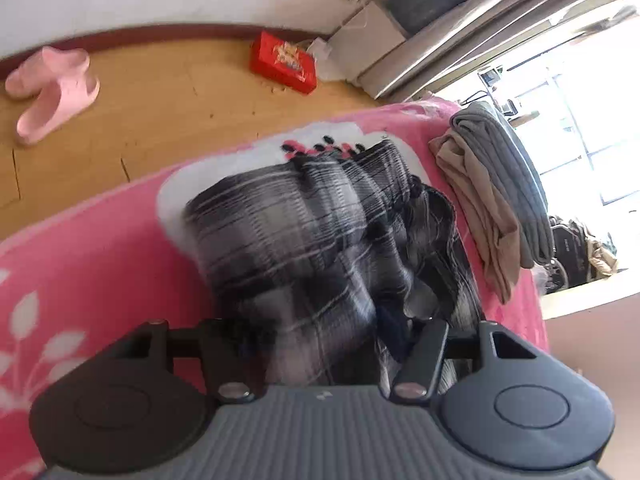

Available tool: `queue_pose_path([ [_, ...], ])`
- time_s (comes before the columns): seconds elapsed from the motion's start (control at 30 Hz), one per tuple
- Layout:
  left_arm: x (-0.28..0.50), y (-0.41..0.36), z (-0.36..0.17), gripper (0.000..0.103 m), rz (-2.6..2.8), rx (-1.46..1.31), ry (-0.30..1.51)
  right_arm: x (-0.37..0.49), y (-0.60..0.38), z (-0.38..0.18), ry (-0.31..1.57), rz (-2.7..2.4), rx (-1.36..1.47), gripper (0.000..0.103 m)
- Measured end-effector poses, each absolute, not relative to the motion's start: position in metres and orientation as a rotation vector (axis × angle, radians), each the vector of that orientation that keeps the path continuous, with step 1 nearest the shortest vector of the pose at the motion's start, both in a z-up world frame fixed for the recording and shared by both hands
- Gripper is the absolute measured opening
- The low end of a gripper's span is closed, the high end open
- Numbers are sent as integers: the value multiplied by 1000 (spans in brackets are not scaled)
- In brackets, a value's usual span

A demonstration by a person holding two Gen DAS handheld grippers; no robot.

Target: Fold clothes

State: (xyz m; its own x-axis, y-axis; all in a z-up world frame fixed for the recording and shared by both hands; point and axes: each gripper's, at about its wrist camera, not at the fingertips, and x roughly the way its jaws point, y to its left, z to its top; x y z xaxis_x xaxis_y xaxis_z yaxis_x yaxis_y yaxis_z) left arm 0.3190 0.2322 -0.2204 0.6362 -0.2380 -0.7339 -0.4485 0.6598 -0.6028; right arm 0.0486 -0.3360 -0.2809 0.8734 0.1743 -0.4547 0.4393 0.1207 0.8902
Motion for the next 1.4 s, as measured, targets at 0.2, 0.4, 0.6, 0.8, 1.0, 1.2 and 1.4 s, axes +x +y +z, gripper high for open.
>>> queue_pose_path([
  [0.2,321,215,-218,28,206,-799,852,75,-333,-290,436,-210,1407,63],
  [0.4,315,204,-204,9,267,-743,810,76,-335,-301,430,-250,1400,5],
  [0.6,294,208,-176,8,264,-733,766,66,-327,-291,356,-247,1408,4],
  [0.8,249,219,-145,7,269,-713,773,45,-327,-281,352,-237,1441,4],
  [1.0,163,240,-133,7,316,-728,801,4,-331,-276,381,-227,1488,4],
  [1.2,56,275,-131,7,394,-762,843,-40,-327,-270,478,-196,1516,4],
  [1.4,-9,307,-143,10,433,-798,871,-71,-313,-279,595,-185,1548,5],
])
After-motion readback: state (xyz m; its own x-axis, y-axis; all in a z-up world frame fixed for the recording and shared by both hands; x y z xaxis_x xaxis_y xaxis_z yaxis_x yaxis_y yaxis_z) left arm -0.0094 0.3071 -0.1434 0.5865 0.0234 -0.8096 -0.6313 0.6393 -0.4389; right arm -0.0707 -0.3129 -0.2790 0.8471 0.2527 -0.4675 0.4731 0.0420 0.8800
